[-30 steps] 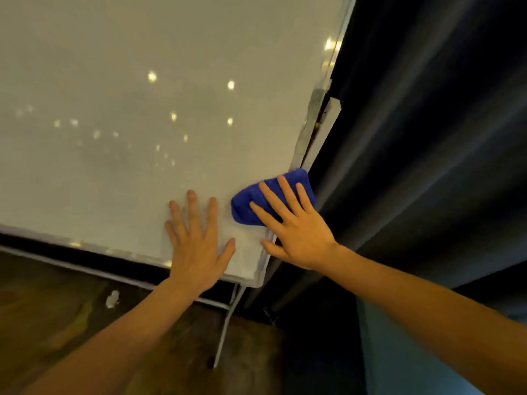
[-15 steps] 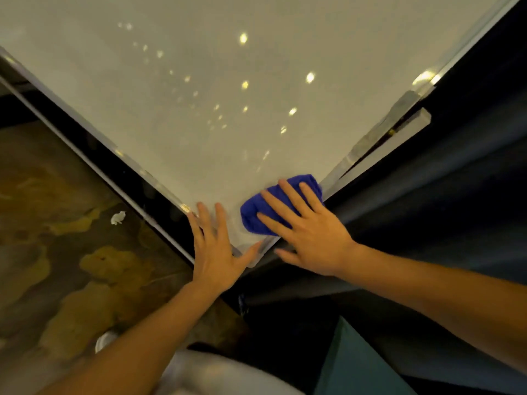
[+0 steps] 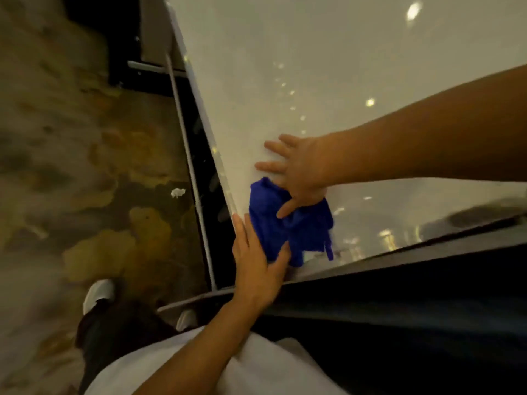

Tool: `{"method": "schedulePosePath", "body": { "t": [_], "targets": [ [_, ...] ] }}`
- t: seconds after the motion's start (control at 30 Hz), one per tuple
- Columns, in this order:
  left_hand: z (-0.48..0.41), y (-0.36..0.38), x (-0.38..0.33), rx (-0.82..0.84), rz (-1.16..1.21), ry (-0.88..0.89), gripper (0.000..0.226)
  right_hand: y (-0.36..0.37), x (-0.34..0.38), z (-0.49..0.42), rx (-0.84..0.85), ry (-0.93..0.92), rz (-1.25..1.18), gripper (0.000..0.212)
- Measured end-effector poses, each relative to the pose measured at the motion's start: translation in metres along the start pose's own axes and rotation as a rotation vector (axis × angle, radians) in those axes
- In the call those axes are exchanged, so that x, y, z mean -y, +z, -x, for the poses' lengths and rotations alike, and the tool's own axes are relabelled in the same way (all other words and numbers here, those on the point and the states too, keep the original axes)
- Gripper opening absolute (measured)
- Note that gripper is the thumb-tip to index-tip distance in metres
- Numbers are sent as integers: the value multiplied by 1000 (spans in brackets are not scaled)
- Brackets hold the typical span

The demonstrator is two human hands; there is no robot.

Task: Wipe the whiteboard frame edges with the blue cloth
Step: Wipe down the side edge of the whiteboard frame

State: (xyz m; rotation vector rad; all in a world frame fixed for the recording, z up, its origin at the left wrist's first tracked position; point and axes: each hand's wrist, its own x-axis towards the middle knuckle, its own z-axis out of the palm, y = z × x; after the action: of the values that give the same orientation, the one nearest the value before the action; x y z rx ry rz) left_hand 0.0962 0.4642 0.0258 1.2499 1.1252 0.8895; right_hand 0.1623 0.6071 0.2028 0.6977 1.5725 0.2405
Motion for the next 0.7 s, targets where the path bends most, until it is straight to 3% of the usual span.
{"method": "schedulePosePath", "body": {
  "t": [0.13,0.23,0.33,0.5,0.6,0.7],
  "targets": [
    [1,12,-11,-215,-100,-114,84,-22,12,-11,-128,-157,138,71],
    [2,10,-17,-316,-174,-213,72,-41,22,-11,-267,-281,231,81],
    [1,3,-16,-304,21,-288,74,-44,30,-8,-373,-385,215,88],
    [0,-5,-10,-282,212,-267,62,-24,54,-27,-171,-635,357,47],
    [2,0,-11,-278,197,-298,67,-24,42,-51,-185,-573,371,54],
    [4,7,-19,-259,119,-388,87,-30,29,-77,-177,-330,101,73]
  ]
}}
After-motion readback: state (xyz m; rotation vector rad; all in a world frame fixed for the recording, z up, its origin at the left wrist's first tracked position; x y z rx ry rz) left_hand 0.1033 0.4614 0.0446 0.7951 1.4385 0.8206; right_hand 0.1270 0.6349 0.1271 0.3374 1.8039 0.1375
